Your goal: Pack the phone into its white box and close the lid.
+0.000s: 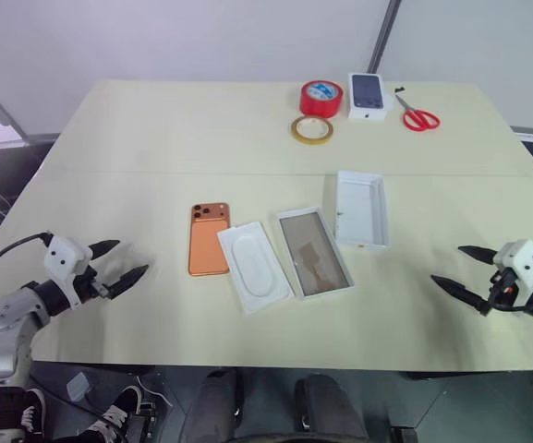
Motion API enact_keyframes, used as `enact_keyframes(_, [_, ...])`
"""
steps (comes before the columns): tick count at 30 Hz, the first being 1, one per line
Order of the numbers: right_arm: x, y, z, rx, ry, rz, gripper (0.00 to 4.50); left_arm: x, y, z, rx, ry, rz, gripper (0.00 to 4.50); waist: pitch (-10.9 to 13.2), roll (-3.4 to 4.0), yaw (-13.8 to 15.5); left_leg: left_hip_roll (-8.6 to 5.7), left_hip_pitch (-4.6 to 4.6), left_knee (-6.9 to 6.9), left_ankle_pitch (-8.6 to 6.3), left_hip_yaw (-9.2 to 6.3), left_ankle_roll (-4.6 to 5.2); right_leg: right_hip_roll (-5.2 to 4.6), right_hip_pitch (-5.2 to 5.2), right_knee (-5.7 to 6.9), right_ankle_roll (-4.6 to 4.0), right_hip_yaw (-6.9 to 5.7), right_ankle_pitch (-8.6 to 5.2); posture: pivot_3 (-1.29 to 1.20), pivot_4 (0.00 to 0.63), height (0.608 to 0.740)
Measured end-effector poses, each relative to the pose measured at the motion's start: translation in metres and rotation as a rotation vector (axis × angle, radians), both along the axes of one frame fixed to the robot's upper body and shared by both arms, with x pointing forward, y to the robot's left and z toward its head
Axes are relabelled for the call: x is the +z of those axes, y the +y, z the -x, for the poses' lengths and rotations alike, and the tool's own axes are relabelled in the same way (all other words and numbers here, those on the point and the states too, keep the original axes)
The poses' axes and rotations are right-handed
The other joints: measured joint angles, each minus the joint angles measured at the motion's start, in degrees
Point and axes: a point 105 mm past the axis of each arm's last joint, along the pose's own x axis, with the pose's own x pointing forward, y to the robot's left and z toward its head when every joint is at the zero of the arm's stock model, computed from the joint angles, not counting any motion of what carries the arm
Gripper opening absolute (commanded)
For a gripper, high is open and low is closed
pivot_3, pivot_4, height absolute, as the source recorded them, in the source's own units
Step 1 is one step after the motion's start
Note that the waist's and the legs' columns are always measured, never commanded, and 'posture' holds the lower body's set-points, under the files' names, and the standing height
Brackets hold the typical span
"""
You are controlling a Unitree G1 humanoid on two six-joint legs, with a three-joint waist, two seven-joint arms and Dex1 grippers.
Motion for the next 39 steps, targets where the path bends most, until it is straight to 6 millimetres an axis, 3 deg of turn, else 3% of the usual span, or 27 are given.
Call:
enact_keyframes(7, [0.004,0.006,-0.004,0.024,-0.013,0.005,4.49,0.011,-0.014,-0.001,-0.029,0.021,0.052,4.47,0.0,0.02,0.0,0.0,0.0,-0.01,0.0,0.0,0.0,0.0,0.0,0.0,0.0,-0.01,0.0,0.0,0.15,0.74])
enact_keyframes(10, [0.007,0.013,-0.006,0.051,-0.014,0.006,4.49,0.005,-0.018,0.007,-0.055,0.137,0.102,4.47,0.0,0.02,-0.1,0.0,-0.01,0.0,0.0,0.0,0.0,0.0,0.0,0.0,0.0,0.0,0.0,0.0,0.15,0.74])
enact_keyframes(15, [0.016,0.026,-0.015,0.093,-0.044,0.012,4.49,0.003,-0.052,0.021,-0.159,0.342,0.259,4.47,0.0,0.04,0.0,0.0,-0.01,0.02,0.0,-0.01,0.0,0.0,0.03,0.0,0.0,-0.01,0.0,0.0,0.15,0.74])
enact_keyframes(21, [0.024,0.059,-0.024,0.193,-0.066,-0.006,4.49,0.015,-0.107,0.032,-0.254,0.519,0.524,4.47,0.0,0.05,0.0,-0.01,-0.01,0.05,0.01,-0.02,0.01,0.01,0.04,0.02,0.03,-0.02,0.01,0.0,0.15,0.74])
enact_keyframes(27, [0.041,0.093,-0.025,0.298,-0.088,-0.038,4.49,-0.007,-0.146,0.052,-0.316,0.733,0.597,4.47,0.0,0.05,0.1,-0.01,0.0,0.08,0.01,-0.05,0.01,0.08,0.07,0.03,0.03,-0.03,0.0,0.0,0.15,0.74])
enact_keyframes(32, [0.052,0.137,-0.006,0.467,-0.053,-0.107,4.49,-0.007,-0.158,0.045,-0.32,0.749,0.597,4.47,-0.1,0.11,0.6,-0.03,0.0,0.13,0.01,-0.06,0.01,0.07,0.15,-0.02,0.03,-0.03,0.0,0.0,0.15,0.74])
enact_keyframes(39, [0.043,0.145,-0.001,0.493,-0.02,-0.092,4.49,-0.011,-0.176,0.037,-0.315,0.774,0.7,4.47,-0.1,0.15,1.6,-0.07,0.05,0.17,0.0,-0.05,0.02,0.02,0.21,-0.04,0.01,-0.02,0.0,0.0,0.15,0.74])
